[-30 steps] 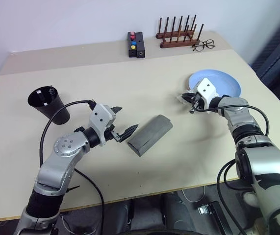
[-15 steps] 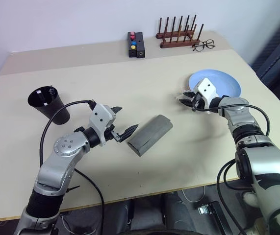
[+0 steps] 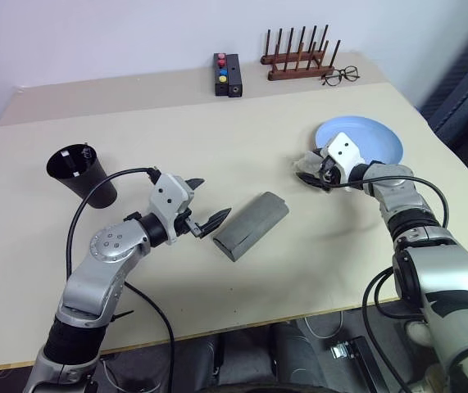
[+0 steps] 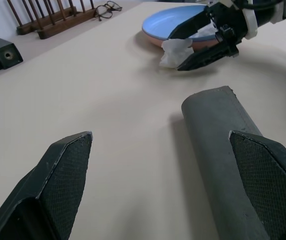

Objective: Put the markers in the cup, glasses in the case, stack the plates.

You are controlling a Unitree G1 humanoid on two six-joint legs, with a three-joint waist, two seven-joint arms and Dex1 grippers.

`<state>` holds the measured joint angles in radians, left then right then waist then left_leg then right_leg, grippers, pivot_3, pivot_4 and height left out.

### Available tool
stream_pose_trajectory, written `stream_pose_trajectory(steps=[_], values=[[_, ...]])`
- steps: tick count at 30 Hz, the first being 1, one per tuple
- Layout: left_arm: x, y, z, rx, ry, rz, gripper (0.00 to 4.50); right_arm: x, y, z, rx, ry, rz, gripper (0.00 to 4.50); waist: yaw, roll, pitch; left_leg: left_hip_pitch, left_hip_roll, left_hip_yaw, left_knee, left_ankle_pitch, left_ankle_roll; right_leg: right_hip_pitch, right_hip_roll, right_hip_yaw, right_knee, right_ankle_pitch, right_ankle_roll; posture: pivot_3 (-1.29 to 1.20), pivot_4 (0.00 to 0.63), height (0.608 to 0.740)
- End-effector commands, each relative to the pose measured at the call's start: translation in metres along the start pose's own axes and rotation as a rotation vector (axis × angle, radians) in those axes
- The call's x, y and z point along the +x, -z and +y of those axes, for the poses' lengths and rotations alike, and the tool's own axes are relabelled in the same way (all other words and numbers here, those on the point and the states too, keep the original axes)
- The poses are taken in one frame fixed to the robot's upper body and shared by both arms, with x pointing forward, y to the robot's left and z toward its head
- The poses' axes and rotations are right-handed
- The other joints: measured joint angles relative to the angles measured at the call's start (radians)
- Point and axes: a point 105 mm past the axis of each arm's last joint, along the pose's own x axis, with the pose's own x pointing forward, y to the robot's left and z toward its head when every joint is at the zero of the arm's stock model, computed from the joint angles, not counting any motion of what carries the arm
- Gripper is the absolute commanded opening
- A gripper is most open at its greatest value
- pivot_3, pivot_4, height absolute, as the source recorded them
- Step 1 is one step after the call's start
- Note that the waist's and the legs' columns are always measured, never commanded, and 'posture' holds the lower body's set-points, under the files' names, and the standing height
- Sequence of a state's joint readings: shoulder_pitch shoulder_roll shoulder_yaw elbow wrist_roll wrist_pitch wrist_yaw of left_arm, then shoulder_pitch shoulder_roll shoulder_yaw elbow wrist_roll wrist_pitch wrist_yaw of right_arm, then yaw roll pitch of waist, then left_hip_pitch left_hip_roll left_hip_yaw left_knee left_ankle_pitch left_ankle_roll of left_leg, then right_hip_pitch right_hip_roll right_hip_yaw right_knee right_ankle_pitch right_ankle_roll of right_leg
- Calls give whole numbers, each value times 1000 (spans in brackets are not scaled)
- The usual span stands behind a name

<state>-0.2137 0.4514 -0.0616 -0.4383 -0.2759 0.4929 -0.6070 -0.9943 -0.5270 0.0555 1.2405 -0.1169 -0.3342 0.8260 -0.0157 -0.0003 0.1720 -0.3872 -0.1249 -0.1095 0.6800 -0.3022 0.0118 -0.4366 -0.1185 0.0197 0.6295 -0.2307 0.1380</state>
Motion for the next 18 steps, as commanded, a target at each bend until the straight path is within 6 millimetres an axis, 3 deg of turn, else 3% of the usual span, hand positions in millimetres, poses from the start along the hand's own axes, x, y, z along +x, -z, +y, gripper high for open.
stream_pose_trajectory(steps=[1, 5, 8, 14, 18], values=[[-1, -14, 0, 26, 2, -43, 4500, 1, 5, 3, -31, -2, 27, 3776, 0, 0, 0, 0, 0, 0, 0, 0, 0, 0, 0, 0, 0, 0, 0, 0, 150, 740], [-3, -14, 0, 27, -6, -40, 4500, 3, 6, 4, -27, 2, 31, 3776, 0, 0, 0, 0, 0, 0, 0, 0, 0, 0, 0, 0, 0, 0, 0, 0, 150, 740], [-5, -13, 0, 26, -11, -38, 4500, 3, 3, 2, -25, 8, 25, 2998, 1, 0, 0, 0, 0, 0, 0, 0, 0, 0, 0, 0, 0, 0, 0, 0, 150, 740], [-4, -13, 0, 23, -13, -39, 4500, 2, -8, -6, -26, 32, -19, 57, -1, 0, 0, 0, 0, 0, 0, 0, 0, 0, 0, 0, 0, 0, 0, 0, 150, 740], [-3, -13, -1, 22, -7, -41, 4500, -3, -18, -16, -26, 69, -58, 57, 0, 0, 0, 0, 0, 0, 0, 0, 0, 0, 0, 0, 0, 0, 0, 0, 150, 740]])
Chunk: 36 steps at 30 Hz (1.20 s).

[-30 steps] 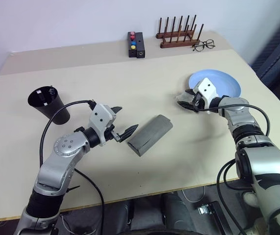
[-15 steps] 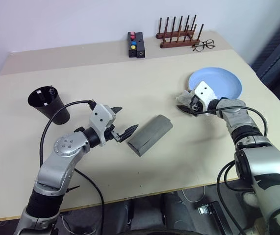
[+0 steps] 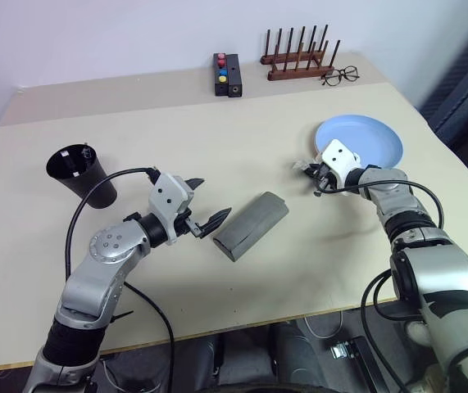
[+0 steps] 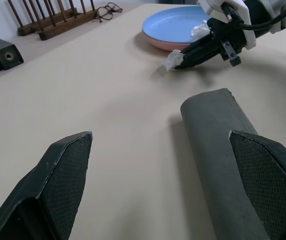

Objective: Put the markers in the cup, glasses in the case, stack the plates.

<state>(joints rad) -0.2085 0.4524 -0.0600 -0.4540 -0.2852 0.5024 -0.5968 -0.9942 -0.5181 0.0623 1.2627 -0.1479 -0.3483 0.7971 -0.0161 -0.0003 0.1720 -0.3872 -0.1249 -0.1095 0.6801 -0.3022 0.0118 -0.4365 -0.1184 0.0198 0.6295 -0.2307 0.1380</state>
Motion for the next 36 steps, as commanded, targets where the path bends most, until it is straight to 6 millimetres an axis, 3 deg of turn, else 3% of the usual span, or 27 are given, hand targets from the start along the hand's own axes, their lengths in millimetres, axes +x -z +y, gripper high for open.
stream_pose_trajectory(steps=[1, 10, 13, 16, 19, 26, 31, 36], values=[[-1, -11, 0, 26, -1, -37, 4500, -8, -25, -22, -5, 73, -92, 57, 0, 0, 0, 0, 0, 0, 0, 0, 0, 0, 0, 0, 0, 0, 0, 0, 150, 740], [2, -12, 0, 25, 15, -45, 4500, -41, -63, -77, 2, 303, -236, 57, 2, 1, 0, 0, 0, 0, 0, 0, 0, 0, 0, 0, 0, 0, 0, 0, 150, 740], [3, -12, -1, 24, 20, -48, 4500, -54, -59, -93, 2, 383, -211, 57, 4, 0, 0, 0, 0, 0, 0, 0, 0, 0, 0, 0, 0, 0, 0, 0, 150, 740], [5, -12, -1, 22, 23, -50, 4500, -63, -41, -101, 9, 439, -125, 57, 2, 0, 0, 0, 0, 0, 0, 0, 0, 0, 0, 0, 0, 0, 0, 0, 150, 740], [5, -12, -1, 22, 24, -50, 4500, -65, -26, -98, 33, 425, -73, 949, 0, 0, 0, 0, 0, 0, -1, 0, 0, 0, 0, 0, 0, 0, 0, 0, 150, 740], [4, -10, 0, 21, 24, -44, 4500, -65, -15, -96, 50, 432, -44, 4485, 0, 1, 0, 0, 0, 0, -1, 0, 0, 0, 0, 1, 0, 0, 0, 0, 150, 740], [3, -9, 2, 37, 11, -42, 4500, -66, -21, -97, 54, 434, -79, 4485, 0, 1, 0, 0, 0, 0, -1, 0, 0, 0, 0, 1, 0, 0, 0, 0, 150, 740], [-11, -7, 16, 33, -114, -112, 4500, -67, -50, -85, 125, 271, -285, 4485, 0, 1, 0, 0, 0, 0, -1, 0, 0, 0, 0, 1, -1, 0, 0, 0, 150, 740]])
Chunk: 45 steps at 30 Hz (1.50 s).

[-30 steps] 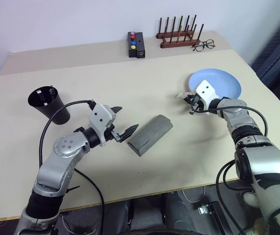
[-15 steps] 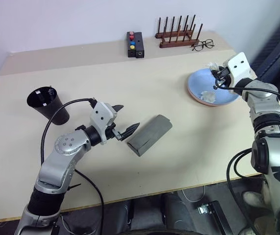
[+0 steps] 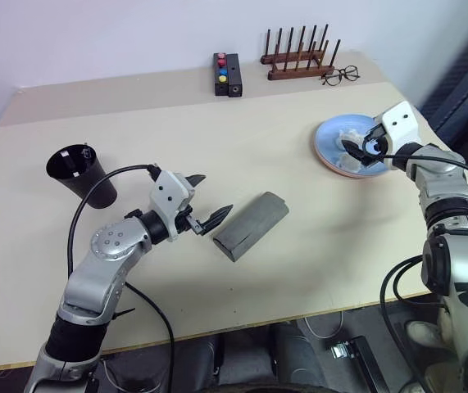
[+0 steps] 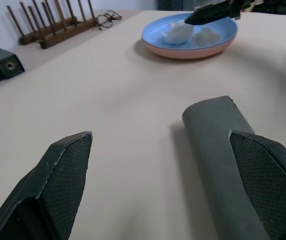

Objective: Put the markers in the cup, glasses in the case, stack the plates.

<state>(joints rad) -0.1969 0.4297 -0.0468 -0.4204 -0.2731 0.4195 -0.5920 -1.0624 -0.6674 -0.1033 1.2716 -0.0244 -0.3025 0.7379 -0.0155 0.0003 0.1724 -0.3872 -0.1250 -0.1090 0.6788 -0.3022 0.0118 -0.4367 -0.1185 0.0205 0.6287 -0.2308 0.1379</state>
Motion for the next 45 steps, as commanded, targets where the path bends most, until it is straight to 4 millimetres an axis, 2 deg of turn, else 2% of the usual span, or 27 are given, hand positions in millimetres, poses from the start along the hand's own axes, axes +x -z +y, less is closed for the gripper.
stream_pose_trajectory(steps=[1, 4, 9, 15, 22, 26, 33, 40, 45], values=[[-13, -4, 13, 12, -87, -66, 4500, -6, -34, 4, 32, -110, -173, 4485, -1, 0, 0, 0, 0, 0, 0, 0, 0, 0, 0, 0, 0, 0, 0, 0, 150, 740], [-29, 5, 11, -13, -88, -59, 4500, -22, -31, 21, 34, -278, -189, 4485, 2, 0, 0, 0, 1, 0, 0, 0, 0, 0, 0, 0, 0, 0, 0, 0, 150, 740], [-61, 16, 6, -81, -109, -50, 4500, -73, -13, 41, 39, -446, -105, 4485, 25, 1, 0, -2, 0, -1, 1, -1, 1, 0, -1, -1, -1, 0, 0, 0, 150, 740], [-105, 25, -5, -75, -81, 28, 4500, -127, 3, 42, 21, -439, 37, 4485, 29, 3, 0, -2, 1, -1, 2, -3, 5, 0, -1, 0, -1, 0, 0, 0, 150, 740], [-143, 30, -9, -71, -119, 100, 4500, -166, 11, 42, 15, -358, 140, 4485, 30, 4, -1, -1, 1, 0, 2, -5, 8, 1, -1, 0, -2, 0, -1, 0, 150, 740], [-147, 28, -10, -67, -116, 116, 4500, -179, 21, 43, 23, -324, 189, 4485, 34, 4, -1, -1, 1, 0, 2, -6, 9, 4, -1, -1, -6, -1, -3, 0, 150, 740], [-135, 24, -9, -73, -84, 105, 4500, -188, 35, 41, 41, -278, 221, 4485, 31, 4, -1, 3, 1, -1, 2, -7, 10, 9, 0, -2, -10, -1, -2, 0, 150, 740], [-128, 22, -9, -85, -49, 102, 4500, -194, 33, 34, 36, -257, 223, 4485, 30, 4, -1, 3, 1, -1, 2, -7, 10, 9, 0, -2, -11, 0, -1, 0, 150, 740], [-126, 20, -15, -93, -33, 108, 4500, -190, 34, 30, 37, -253, 216, 4485, 30, 4, -1, 3, 1, -1, 2, -7, 11, 9, 0, -2, -11, 0, -1, 0, 150, 740]])
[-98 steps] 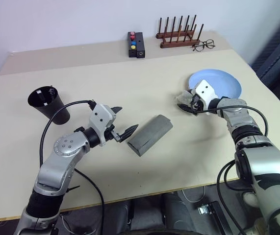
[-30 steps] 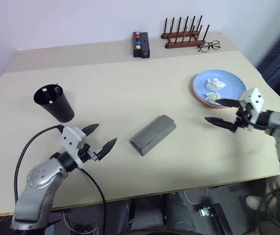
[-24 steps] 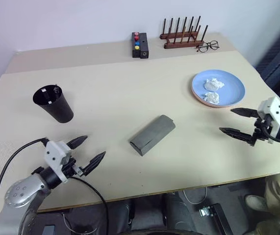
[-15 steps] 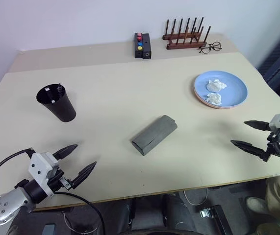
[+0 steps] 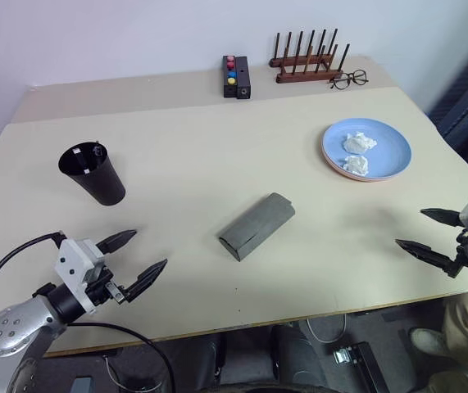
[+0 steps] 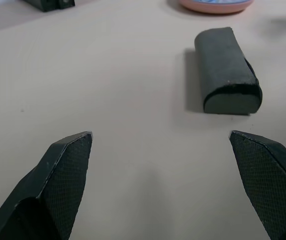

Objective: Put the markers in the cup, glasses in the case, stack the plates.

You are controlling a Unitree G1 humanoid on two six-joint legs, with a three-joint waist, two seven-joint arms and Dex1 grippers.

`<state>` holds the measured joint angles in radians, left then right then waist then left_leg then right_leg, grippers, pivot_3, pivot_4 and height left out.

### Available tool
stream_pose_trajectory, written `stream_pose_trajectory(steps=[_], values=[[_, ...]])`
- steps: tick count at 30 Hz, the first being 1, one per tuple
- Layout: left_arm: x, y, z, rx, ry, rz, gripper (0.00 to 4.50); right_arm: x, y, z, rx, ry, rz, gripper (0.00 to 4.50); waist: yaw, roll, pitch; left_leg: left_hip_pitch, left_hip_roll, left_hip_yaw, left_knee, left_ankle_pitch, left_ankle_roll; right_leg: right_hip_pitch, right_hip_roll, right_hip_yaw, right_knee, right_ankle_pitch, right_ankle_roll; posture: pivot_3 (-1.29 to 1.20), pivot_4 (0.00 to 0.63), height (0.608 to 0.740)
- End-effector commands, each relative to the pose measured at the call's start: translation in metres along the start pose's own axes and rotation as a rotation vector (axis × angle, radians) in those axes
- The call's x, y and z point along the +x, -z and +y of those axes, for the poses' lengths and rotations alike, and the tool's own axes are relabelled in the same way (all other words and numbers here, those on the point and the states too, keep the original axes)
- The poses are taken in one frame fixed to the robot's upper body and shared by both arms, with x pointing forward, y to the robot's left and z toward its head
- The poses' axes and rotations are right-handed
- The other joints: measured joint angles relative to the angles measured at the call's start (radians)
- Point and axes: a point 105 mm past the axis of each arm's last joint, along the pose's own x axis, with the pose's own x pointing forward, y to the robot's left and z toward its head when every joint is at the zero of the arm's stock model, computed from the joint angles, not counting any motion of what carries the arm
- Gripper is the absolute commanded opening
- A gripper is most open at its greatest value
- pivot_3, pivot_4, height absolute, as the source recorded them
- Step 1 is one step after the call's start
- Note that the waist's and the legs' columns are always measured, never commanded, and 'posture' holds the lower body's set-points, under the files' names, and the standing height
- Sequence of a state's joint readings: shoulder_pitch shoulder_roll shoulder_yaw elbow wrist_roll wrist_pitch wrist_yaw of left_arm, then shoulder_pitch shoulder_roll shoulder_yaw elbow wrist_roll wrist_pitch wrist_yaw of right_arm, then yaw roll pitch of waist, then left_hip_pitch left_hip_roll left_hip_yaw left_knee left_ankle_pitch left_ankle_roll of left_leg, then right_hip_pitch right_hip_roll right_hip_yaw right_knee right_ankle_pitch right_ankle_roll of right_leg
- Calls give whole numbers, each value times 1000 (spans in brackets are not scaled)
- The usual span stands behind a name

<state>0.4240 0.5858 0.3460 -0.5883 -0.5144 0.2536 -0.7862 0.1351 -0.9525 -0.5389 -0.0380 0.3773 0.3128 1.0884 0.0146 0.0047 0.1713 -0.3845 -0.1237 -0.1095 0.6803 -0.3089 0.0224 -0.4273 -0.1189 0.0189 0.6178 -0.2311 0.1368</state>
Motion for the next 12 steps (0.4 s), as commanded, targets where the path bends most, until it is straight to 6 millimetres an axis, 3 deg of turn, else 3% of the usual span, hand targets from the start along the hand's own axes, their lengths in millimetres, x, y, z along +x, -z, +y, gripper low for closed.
stream_pose_trajectory(steps=[1, 12], values=[[3, -13, -8, 20, 30, -28, 4500, -3, -14, -9, -34, 24, -49, 4485, 0, 0, 0, 0, 0, 0, 0, 0, 0, 0, 0, 0, 0, 0, 0, 0, 150, 740], [0, -8, -10, 13, 34, 6, 4500, 5, -14, -5, -23, -8, -65, 4485, 0, 0, 0, 0, 0, 0, 0, 0, 0, 0, 0, 0, -1, 0, -1, 0, 150, 740]])
